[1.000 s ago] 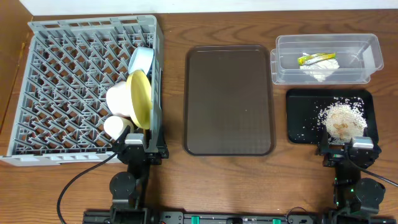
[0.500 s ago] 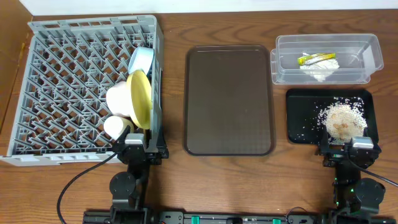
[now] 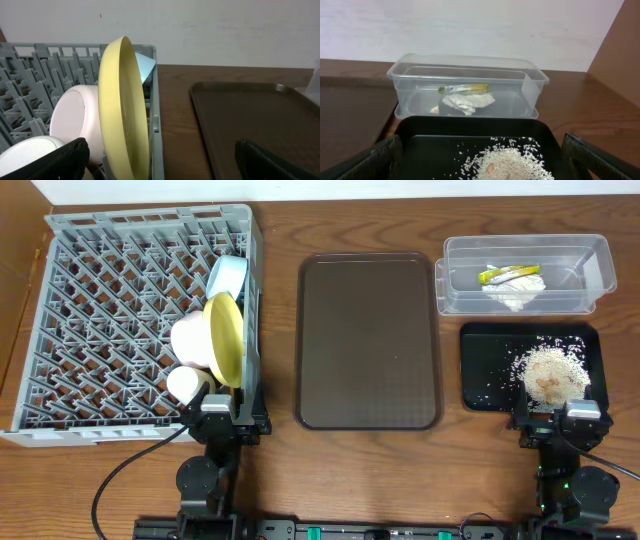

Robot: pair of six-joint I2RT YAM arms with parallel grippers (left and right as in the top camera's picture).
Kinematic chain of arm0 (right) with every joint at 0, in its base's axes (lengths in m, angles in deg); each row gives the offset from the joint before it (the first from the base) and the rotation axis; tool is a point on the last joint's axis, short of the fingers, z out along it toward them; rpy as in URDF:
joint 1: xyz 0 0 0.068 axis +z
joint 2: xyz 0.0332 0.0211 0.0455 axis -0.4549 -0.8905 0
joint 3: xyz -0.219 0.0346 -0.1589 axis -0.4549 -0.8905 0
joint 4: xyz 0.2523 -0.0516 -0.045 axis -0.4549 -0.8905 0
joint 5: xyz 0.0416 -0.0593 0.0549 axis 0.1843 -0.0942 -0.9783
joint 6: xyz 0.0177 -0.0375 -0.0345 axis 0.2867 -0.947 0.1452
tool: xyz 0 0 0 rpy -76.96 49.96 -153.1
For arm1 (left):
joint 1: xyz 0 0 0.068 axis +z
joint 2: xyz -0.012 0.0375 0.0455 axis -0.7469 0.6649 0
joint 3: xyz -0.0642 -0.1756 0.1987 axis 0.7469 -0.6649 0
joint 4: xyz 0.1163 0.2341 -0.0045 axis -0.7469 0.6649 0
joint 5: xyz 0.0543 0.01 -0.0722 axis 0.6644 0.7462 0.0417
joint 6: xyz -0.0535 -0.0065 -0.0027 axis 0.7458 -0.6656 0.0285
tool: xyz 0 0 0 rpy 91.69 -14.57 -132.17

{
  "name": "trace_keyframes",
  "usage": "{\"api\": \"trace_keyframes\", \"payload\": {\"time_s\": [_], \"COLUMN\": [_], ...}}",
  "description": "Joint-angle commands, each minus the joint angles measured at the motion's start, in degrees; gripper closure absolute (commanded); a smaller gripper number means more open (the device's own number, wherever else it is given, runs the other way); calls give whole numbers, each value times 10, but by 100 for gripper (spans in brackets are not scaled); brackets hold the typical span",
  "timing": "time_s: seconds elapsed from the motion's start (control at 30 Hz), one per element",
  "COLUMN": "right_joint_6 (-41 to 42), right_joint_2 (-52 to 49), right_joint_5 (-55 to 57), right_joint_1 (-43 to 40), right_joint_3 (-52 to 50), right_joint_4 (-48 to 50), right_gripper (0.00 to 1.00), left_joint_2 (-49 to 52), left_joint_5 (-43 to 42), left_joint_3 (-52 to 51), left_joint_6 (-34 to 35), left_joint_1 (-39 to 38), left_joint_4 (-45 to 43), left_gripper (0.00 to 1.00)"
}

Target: Sort waste into correct bins and load items into the dishwasher

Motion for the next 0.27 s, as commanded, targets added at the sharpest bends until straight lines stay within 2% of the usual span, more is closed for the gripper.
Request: {"api": "trace_keyframes", "payload": {"time_s": [0.0, 0.23], "right_joint_6": [-5, -5], "right_joint_2": [4, 4], "right_joint_5": [4, 4], "right_joint_1": [-5, -5], "right_joint_3": [-1, -1], "right_joint_4": [-3, -3], "right_gripper": [1, 1], "left_joint_2": [-4, -4], "left_joint_5": [-21, -21], "left_joint_3": [-10, -10], "left_joint_6": [-8, -8], "left_joint_1": [2, 2], "left_joint_4": [19, 19], "left_gripper": [5, 6]}}
